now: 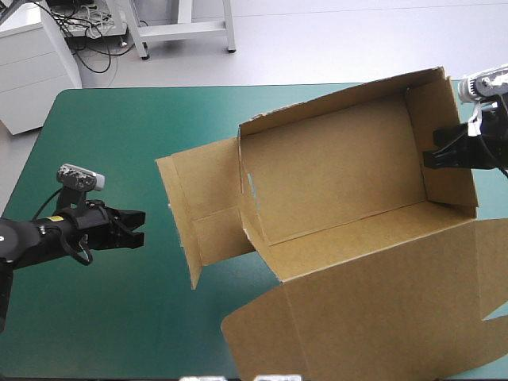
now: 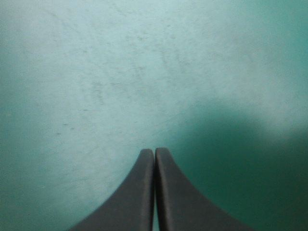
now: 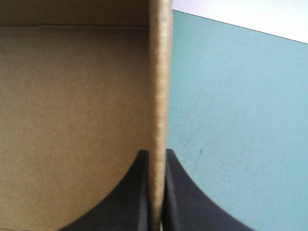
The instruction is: Fold the box
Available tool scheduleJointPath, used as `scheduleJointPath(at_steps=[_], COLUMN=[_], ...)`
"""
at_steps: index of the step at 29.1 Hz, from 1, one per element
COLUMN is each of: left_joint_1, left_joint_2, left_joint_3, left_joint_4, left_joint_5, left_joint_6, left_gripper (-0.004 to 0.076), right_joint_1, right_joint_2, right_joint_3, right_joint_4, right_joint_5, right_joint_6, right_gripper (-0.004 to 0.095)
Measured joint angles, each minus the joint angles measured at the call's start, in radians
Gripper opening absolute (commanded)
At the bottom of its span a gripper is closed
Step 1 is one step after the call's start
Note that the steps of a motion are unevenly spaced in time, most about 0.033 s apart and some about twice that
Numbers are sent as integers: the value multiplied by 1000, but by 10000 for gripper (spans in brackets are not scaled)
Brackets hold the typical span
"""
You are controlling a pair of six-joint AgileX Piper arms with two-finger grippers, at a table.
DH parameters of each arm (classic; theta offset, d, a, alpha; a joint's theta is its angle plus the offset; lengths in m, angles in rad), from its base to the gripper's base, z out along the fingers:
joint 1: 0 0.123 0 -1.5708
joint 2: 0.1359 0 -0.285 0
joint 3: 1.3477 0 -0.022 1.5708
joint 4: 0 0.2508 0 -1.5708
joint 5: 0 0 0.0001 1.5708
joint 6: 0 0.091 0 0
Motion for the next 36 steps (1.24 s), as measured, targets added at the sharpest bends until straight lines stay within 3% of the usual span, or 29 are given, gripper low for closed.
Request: scheduleJointPath(at_steps=[2, 5, 8, 11, 15, 17, 36], left_joint_1=[90, 150, 126, 73, 12, -6, -53], left_joint_2=[35, 90, 136, 186, 229, 240, 245], left_joint_3=[55, 140, 155, 159, 159, 159, 148], left_joint_4=[-183, -356, -386, -455, -555, -590, -733], left_joint_5=[46, 16, 16, 35, 65, 64, 115], left_joint_6=[108, 195, 230, 290, 364, 386, 431], left_gripper=[-8, -7, 35, 164, 397, 438, 436], right_joint_1=[0, 0, 0, 0, 0, 0, 24], right_joint_2=[9, 31, 41, 50, 58, 58, 83], right_joint_3=[0, 0, 0, 0, 1, 2, 6], right_joint_4=[30, 65, 91, 119, 126, 126, 103], right_joint_5=[0, 0, 0, 0, 0, -1, -36], right_joint_6=[-5, -9, -10, -11, -11, -11, 16], right_gripper=[-23, -23, -23, -21, -21, -21, -15])
